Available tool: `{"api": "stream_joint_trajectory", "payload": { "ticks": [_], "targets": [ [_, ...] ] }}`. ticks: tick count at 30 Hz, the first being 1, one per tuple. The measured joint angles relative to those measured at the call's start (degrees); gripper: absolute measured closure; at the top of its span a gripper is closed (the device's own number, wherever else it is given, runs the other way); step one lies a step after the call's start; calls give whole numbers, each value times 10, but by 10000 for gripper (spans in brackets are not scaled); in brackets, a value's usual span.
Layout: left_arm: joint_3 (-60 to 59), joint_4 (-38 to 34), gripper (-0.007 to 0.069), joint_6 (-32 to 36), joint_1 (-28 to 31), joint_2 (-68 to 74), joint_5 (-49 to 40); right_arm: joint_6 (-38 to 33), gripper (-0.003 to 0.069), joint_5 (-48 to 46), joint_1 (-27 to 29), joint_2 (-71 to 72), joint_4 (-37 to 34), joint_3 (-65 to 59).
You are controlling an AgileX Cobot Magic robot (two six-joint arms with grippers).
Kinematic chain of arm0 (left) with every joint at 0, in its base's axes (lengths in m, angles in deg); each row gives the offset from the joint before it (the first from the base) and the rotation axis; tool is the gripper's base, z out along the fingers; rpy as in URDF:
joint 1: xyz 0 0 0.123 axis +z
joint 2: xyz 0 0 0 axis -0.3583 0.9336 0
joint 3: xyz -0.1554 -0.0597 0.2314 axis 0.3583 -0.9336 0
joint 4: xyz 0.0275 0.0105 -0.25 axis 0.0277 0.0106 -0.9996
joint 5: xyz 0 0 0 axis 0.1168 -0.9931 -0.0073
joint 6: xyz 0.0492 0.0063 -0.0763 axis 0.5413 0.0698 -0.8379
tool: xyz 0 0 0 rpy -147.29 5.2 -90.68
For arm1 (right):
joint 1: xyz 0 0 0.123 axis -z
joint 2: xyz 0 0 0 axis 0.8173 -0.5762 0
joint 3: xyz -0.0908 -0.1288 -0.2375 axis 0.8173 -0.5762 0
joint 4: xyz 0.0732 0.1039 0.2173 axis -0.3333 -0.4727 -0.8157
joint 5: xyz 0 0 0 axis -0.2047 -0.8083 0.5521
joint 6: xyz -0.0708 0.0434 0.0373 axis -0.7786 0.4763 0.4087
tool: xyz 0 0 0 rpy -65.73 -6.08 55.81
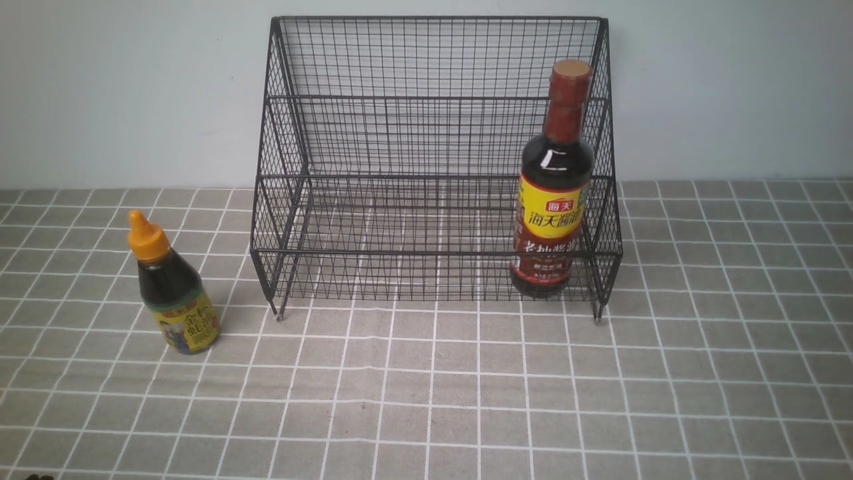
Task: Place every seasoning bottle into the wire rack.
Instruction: Use the left arm to grab the condiment bottle closest to it
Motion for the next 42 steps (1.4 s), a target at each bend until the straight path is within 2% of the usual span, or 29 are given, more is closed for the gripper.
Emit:
{"api": "stream_joint_trajectory", "payload": {
  "ticks": [6, 7, 9, 12, 15, 21, 25, 28, 34, 37, 42],
  "targets": [
    [-1, 6, 631, -3, 0, 0, 14, 48, 671, 214, 0, 217, 2, -222],
    [-2, -11, 631, -21, 0, 0, 39, 52, 671, 272, 0, 281, 9, -293],
    [-2, -40, 631, -44, 0, 0, 73, 55, 672, 321, 0, 326, 21, -352],
    [-2, -95, 631, -87, 0, 0, 137, 59, 672, 417, 0, 399, 41, -431],
    [-2, -123, 631, -102, 0, 0, 177, 69, 672, 479, 0, 425, 46, -476],
    [-2, -136, 631, -107, 0, 0, 265, 98, 672, 513, 0, 428, 46, -492],
    [-2, -136, 631, -108, 0, 7, 368, 103, 672, 513, 0, 428, 46, -492],
    [9, -131, 631, -106, 0, 44, 369, 104, 672, 514, 0, 428, 46, -492],
    [85, -54, 618, -102, 0, 249, 358, 104, 672, 514, 0, 428, 46, -492],
    [114, -34, 575, -102, 0, 335, 360, 104, 672, 515, 0, 428, 46, -492],
    [169, -22, 403, -102, 0, 505, 411, 104, 672, 516, 0, 428, 46, -492]
  ]
}}
